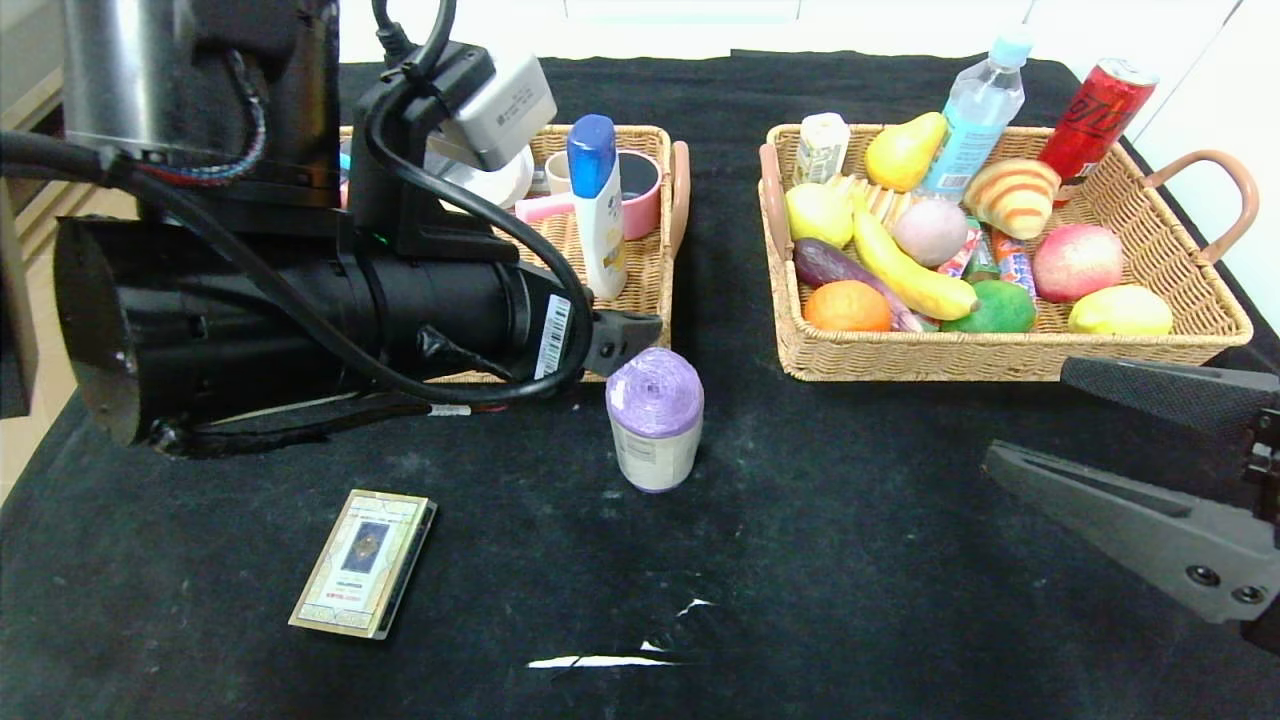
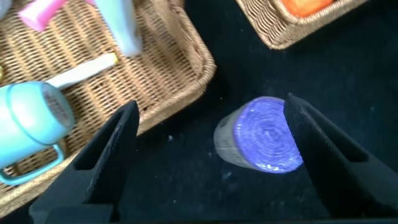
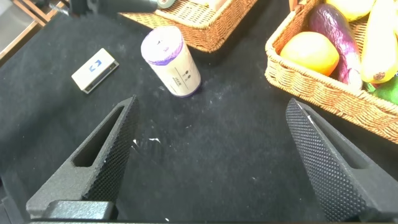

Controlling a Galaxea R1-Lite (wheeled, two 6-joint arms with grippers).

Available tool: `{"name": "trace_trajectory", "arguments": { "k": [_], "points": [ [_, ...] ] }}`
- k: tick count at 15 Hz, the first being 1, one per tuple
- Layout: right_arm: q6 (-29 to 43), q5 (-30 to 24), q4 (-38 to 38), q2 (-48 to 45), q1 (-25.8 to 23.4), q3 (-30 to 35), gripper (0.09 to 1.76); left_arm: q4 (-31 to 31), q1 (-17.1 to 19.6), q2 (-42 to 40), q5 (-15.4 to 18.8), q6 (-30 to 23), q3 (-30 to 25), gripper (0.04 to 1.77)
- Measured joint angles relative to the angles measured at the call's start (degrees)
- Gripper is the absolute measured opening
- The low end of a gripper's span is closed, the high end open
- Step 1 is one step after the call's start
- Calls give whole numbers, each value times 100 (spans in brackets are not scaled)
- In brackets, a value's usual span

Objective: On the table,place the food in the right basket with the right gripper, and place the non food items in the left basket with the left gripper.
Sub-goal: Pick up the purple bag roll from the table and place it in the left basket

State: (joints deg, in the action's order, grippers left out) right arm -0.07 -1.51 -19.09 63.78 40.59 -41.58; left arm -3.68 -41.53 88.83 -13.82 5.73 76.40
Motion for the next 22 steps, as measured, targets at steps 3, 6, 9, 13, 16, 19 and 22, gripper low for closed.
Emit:
{"name": "trace_trajectory", "arguments": {
  "k": [3,6,9,13,16,19,22],
  "points": [
    [0,-2,-1,-22,-7,-1,171,-304,-269,166,-157,7,207,169],
    [2,-2,-1,-44,-24,-9,171,-310,-455,343,-196,0,308,170],
    [0,-2,-1,-59,-35,-9,171,-306,-491,499,-207,-24,339,170],
    [0,-2,-1,-63,-38,-9,171,-246,-463,678,-207,-52,334,170],
    [-2,-2,-1,-66,-35,-9,171,-227,-438,794,-207,-107,282,171],
    [0,-2,-1,-74,-39,-9,171,-224,-391,868,-191,-135,262,171],
    [-2,-5,-4,-91,-44,-9,171,-218,-336,940,-180,-144,246,171]
  ]
}}
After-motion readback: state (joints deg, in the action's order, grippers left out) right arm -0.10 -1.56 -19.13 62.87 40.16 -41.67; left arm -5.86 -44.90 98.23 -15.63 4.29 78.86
